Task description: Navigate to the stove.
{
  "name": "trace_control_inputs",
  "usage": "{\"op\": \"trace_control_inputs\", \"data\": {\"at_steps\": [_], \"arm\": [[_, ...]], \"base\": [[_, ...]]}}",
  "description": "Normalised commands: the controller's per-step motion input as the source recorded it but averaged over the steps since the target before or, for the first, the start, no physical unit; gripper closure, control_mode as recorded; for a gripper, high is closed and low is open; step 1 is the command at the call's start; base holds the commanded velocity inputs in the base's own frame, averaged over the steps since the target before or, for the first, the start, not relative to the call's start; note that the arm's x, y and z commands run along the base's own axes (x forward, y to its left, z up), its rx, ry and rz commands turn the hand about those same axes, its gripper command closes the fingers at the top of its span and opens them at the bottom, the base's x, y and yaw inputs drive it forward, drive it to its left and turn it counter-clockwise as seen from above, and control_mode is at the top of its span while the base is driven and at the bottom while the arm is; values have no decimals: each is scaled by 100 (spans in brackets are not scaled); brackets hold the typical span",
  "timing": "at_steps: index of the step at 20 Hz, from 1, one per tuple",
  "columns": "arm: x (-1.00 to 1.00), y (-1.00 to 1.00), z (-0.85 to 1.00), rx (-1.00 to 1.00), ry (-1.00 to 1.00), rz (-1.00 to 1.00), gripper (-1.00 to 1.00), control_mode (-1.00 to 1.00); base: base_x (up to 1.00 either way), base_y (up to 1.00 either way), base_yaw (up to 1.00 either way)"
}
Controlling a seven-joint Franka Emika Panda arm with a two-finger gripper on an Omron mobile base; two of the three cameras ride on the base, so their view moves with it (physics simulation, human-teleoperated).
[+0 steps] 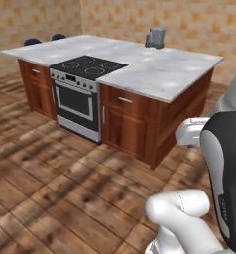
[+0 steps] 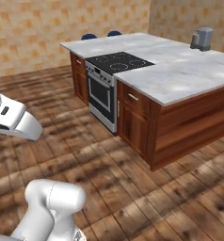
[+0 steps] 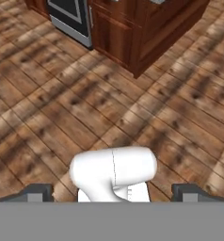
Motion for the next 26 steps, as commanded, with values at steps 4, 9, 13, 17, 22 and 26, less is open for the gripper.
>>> {"op": "trace_control_inputs", "data": {"at_steps": [4,9,13,17,22,26], "arm": [[0,0,0,0,0,0,-100,100],[0,0,0,0,0,0,-100,100],[0,0,0,0,0,0,-100,100],[0,0,0,0,0,0,-100,100],[0,0,0,0,0,0,-100,100],[0,0,0,0,0,0,-100,100]], "base": [[100,34,6],[100,24,4],[100,0,1],[100,1,1],[100,14,-6],[100,0,-12]]}}
